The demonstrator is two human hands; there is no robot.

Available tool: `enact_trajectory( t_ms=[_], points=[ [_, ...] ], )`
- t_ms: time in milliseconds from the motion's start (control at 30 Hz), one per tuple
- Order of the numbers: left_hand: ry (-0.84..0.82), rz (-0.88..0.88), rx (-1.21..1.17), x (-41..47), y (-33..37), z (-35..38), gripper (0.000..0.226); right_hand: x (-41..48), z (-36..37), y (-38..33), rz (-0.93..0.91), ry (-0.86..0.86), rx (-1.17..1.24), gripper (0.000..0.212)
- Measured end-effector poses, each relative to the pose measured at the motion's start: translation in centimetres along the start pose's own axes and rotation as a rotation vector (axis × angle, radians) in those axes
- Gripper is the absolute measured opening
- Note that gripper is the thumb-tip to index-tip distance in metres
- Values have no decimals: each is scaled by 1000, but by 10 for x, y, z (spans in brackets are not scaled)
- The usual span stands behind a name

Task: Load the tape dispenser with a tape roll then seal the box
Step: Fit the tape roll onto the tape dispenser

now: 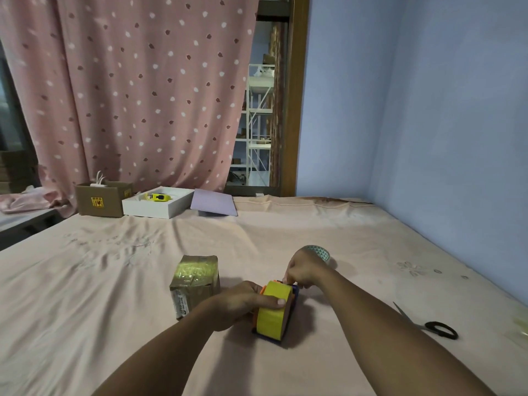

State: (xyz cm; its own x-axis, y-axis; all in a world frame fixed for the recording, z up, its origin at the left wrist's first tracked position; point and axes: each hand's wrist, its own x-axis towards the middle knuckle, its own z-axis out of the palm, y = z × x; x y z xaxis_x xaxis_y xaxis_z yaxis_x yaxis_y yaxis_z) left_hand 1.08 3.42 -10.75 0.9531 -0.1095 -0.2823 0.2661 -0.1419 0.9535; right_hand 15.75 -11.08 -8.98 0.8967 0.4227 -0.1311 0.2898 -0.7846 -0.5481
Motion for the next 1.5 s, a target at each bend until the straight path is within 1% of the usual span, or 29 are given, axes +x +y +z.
enact_trajectory(
  t_ms=[100,200,233,333,500,700,833,900,967,1033,1100,1167,1233,1300,1367,1433,1500],
  points=[
    [-2,11,-6,-2,-1,0,19,0,2,3,-6,7,20,9],
    [-33,7,-13,-6,-1,1,2,2,-3,7,24,11,81,11],
    [-36,5,-16,-8,-1,1,2,2,-5,7,29,13,97,11],
    [-29,1,-45,-10,-1,1,13,4,-9,5,33,15,137,12],
    [-9,-6,-93,-8,2,4,22,6,-13,6,41,-10,154,15],
    [11,-15,-64,-7,1,3,19,12,-12,16,44,13,160,10],
    [3,-22,-47,-7,0,4,23,25,-7,30,79,103,176,4],
    [-2,-21,-33,-8,-2,2,25,30,-3,36,129,35,220,3],
    [-1,-14,-23,-8,-4,-2,30,27,-1,41,180,-91,290,6],
    [-1,-9,-30,-7,-7,-3,37,21,-5,46,228,-183,371,6],
    [-7,8,-66,-6,-12,-4,38,16,-8,51,279,-235,455,8],
    [-16,46,-121,-6,-15,-3,31,14,-11,57,339,-261,535,18],
    [-7,94,-180,-6,-15,-1,27,14,-10,63,390,-323,655,26],
    [18,155,-241,-6,-12,-3,35,11,-7,68,406,-372,803,27],
    [32,196,-267,-6,-6,-4,37,5,-4,71,383,-353,958,23],
    [31,215,-254,-6,0,-4,37,0,-2,71,363,-277,1128,20],
    [22,217,-221,-6,5,-3,38,-1,0,69,394,-195,1292,19]
  ],
)
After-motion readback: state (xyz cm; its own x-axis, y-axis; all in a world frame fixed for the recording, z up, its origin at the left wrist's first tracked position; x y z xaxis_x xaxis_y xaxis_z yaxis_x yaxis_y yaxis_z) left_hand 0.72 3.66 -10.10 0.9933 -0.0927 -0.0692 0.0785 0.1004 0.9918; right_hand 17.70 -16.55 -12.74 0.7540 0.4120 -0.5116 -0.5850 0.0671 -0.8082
